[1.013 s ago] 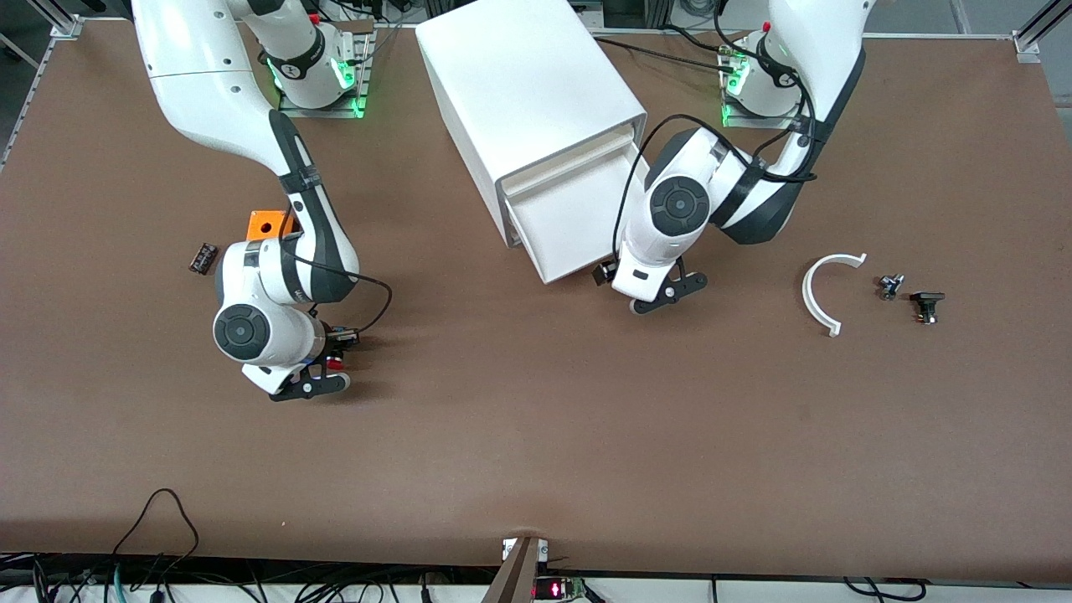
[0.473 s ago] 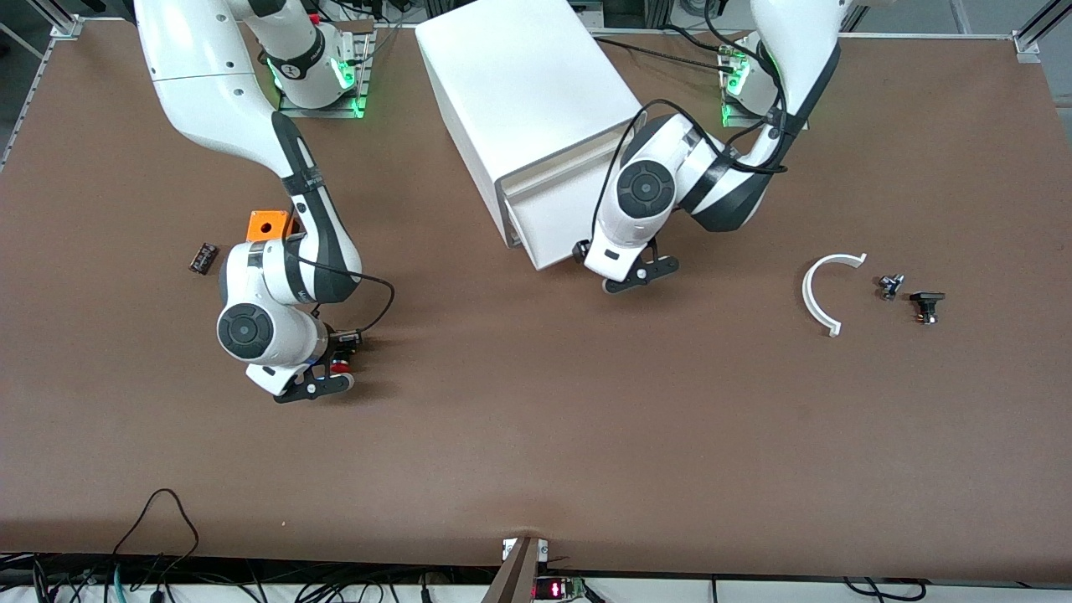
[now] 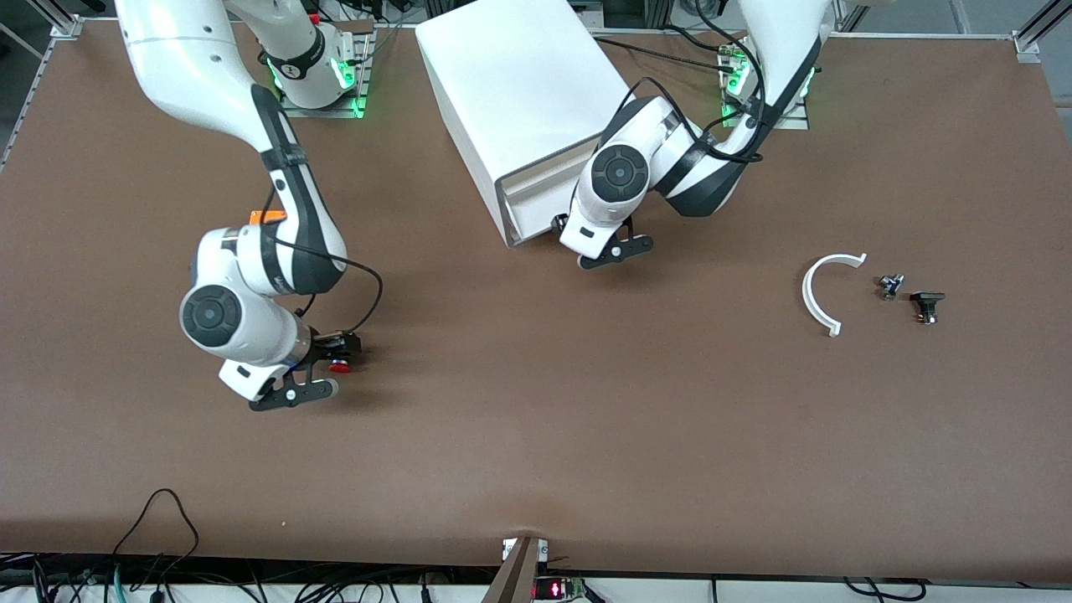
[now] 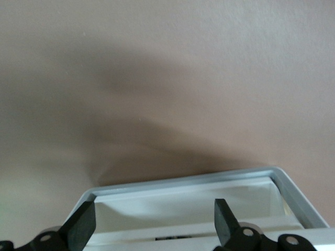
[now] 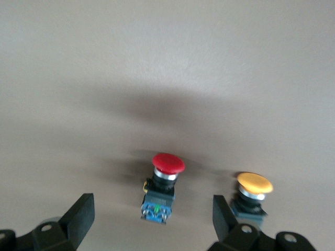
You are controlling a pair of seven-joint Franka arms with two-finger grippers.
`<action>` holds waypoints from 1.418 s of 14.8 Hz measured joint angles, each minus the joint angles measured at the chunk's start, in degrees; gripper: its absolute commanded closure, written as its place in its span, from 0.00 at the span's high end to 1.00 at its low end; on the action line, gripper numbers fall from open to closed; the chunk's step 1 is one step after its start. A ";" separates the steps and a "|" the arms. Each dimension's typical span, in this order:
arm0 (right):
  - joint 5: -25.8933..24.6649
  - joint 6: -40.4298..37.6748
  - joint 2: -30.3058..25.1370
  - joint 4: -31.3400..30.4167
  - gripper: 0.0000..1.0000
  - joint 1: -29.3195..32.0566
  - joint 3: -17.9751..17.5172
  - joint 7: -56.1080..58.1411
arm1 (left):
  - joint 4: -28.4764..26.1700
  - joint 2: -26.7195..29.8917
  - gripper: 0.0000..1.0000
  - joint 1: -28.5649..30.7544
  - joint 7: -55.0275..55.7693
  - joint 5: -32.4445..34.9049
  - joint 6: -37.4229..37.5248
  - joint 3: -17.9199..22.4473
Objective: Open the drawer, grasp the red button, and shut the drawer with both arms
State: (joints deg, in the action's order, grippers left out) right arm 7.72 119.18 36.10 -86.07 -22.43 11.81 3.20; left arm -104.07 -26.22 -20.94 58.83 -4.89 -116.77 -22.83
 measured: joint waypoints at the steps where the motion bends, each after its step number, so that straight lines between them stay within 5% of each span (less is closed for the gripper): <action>1: 0.00 -0.90 -1.49 0.01 1.00 0.09 0.02 0.00 | -0.06 -0.01 1.00 -0.02 0.03 -0.39 0.03 -0.51; 12: -0.08 -9.71 -12.95 -0.04 1.00 2.68 0.53 0.01 | -0.59 -0.08 1.00 -0.89 0.02 -3.47 0.09 -2.56; 21: -5.80 -20.54 -24.25 -0.67 1.00 16.99 -11.01 -3.08 | 3.17 -0.17 1.00 4.84 -1.61 -2.46 0.59 -1.40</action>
State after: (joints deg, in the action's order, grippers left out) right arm 1.92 98.64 11.85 -86.74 -5.44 0.80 0.12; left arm -100.90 -26.38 -16.10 57.22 -7.36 -116.18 -24.23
